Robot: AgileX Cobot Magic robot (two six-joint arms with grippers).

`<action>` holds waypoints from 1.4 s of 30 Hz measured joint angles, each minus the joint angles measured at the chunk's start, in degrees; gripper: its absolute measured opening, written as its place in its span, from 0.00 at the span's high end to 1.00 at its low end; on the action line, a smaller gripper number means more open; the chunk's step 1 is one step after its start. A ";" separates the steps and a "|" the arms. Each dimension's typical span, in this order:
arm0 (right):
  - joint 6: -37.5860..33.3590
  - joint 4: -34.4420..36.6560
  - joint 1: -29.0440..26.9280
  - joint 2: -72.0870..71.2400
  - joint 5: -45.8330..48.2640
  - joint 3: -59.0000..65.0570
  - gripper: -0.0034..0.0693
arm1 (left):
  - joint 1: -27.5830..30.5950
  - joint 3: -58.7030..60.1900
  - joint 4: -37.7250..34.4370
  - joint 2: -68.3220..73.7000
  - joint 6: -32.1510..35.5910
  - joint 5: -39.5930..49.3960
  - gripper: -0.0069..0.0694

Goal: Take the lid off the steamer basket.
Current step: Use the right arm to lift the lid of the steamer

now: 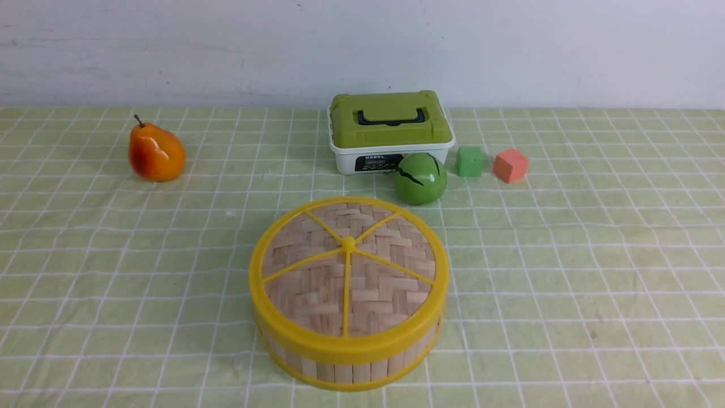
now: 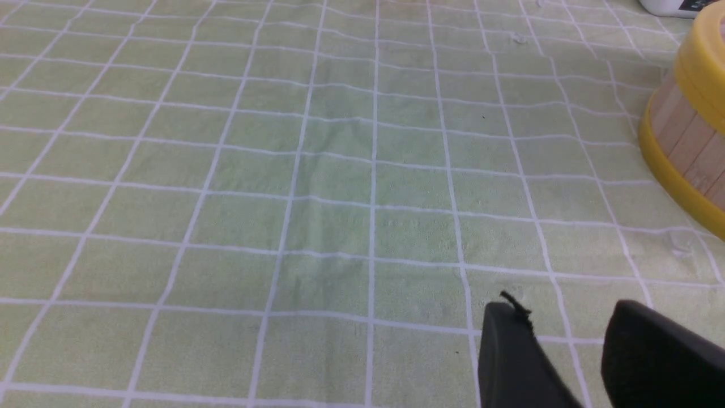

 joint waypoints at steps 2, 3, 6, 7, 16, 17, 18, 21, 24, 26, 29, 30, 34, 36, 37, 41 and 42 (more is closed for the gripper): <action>0.18 2.77 0.00 0.00 -1.99 0.00 0.62 | 0.00 0.00 0.00 0.00 0.00 0.00 0.60; 0.18 3.35 0.00 0.00 -2.78 0.00 0.62 | 0.00 0.00 0.00 0.00 0.00 0.00 0.60; 0.12 3.19 -0.06 0.00 -4.03 0.00 0.62 | 0.00 0.00 0.00 0.00 0.00 0.00 0.60; -0.05 2.96 -0.06 0.00 -4.44 0.00 0.62 | 0.00 0.00 0.00 0.00 0.00 0.00 0.60; -12.67 1.76 -0.06 0.84 -1.69 -6.03 0.66 | 0.00 0.00 0.00 0.00 0.00 0.00 0.60; -15.34 1.08 -0.06 1.76 -0.74 -8.72 0.68 | 0.00 0.00 0.00 0.00 0.00 0.00 0.60; -16.01 0.85 -0.06 2.15 -0.35 -8.72 0.68 | 0.00 0.00 0.00 0.00 0.00 0.00 0.60; -26.51 -4.77 -0.06 13.46 10.92 -23.84 0.87 | 0.00 0.00 0.00 0.00 0.00 0.00 0.60; -33.96 -8.52 -0.06 27.06 24.49 -39.30 0.97 | 0.00 0.00 0.00 0.00 0.00 0.00 0.60; -37.81 -8.90 -0.06 35.01 31.98 -48.12 0.98 | 0.00 0.00 0.00 0.00 0.00 0.00 0.60; -43.87 -8.89 -0.06 46.21 41.90 -60.06 0.97 | 0.00 0.00 0.00 0.00 0.00 0.00 0.60; -45.22 -8.84 -0.06 49.72 44.77 -63.77 0.97 | 0.00 0.00 0.00 0.00 0.00 0.00 0.60; -46.72 -9.54 2.08 60.77 50.30 -74.88 0.95 | 0.00 0.00 0.00 0.00 0.00 0.00 0.60; -46.79 -10.83 4.80 64.39 50.63 -78.42 0.95 | 0.00 0.00 0.00 0.00 0.00 0.00 0.60; -46.47 -12.14 7.03 66.51 50.69 -80.89 0.95 | 0.00 0.00 0.00 0.00 0.00 0.00 0.60; -42.30 -19.42 16.70 74.43 50.69 -87.56 0.95 | 0.00 0.00 0.00 0.00 0.00 0.00 0.60; -39.24 -23.75 21.78 78.97 50.88 -90.61 0.95 | 0.00 0.00 0.00 0.00 0.00 0.00 0.60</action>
